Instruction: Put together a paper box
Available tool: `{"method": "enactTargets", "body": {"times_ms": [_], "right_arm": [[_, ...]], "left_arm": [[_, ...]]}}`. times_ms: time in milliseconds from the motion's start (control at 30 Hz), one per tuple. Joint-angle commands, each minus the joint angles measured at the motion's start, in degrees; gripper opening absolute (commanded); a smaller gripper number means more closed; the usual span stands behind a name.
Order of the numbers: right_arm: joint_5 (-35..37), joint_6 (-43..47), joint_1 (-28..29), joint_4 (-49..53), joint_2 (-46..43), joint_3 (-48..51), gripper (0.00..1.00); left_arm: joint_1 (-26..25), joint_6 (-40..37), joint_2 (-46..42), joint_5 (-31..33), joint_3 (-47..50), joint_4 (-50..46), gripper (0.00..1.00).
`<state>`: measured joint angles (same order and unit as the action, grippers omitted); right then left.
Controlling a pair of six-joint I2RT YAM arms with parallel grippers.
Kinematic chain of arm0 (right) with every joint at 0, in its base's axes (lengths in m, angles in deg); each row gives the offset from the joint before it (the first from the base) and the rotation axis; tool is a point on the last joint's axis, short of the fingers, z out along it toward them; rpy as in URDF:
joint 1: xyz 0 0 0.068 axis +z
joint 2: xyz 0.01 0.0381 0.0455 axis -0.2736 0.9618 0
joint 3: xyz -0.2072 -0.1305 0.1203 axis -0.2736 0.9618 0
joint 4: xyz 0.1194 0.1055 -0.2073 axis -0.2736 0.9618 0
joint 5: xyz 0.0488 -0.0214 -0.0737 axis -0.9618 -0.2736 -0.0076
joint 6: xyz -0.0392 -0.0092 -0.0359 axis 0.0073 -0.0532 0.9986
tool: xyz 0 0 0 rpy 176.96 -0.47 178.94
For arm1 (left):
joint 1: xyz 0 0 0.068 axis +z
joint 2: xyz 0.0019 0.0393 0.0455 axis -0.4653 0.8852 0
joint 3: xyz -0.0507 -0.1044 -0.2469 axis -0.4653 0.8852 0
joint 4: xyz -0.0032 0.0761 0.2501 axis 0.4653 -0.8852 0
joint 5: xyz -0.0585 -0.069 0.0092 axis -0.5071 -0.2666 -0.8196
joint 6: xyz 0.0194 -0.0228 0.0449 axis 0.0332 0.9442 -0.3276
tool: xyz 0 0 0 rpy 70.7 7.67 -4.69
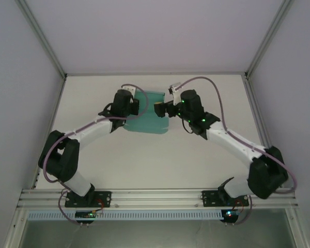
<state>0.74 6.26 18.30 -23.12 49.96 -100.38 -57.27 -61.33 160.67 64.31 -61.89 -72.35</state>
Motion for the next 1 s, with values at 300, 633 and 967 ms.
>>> {"method": "enactTargets", "body": {"times_ms": [300, 633, 967], "right_arm": [[1.2, -9.73, -12.65, 22.4, -15.49, 9.08, 0.99], [-1.16, -10.62, -17.61, 24.22, -17.17, 12.48, 0.99], [-2.67, -10.85, -20.09, 24.45, -17.2, 13.57, 0.99]], "left_arm": [[-4.84, -49.71, 7.8, -18.66, -15.76, -42.35, 0.0], [-11.38, -50.38, 27.65, -7.43, -32.91, -56.05, 0.0], [-14.58, -48.26, 42.89, 6.73, -42.6, -57.38, 0.0]]}}
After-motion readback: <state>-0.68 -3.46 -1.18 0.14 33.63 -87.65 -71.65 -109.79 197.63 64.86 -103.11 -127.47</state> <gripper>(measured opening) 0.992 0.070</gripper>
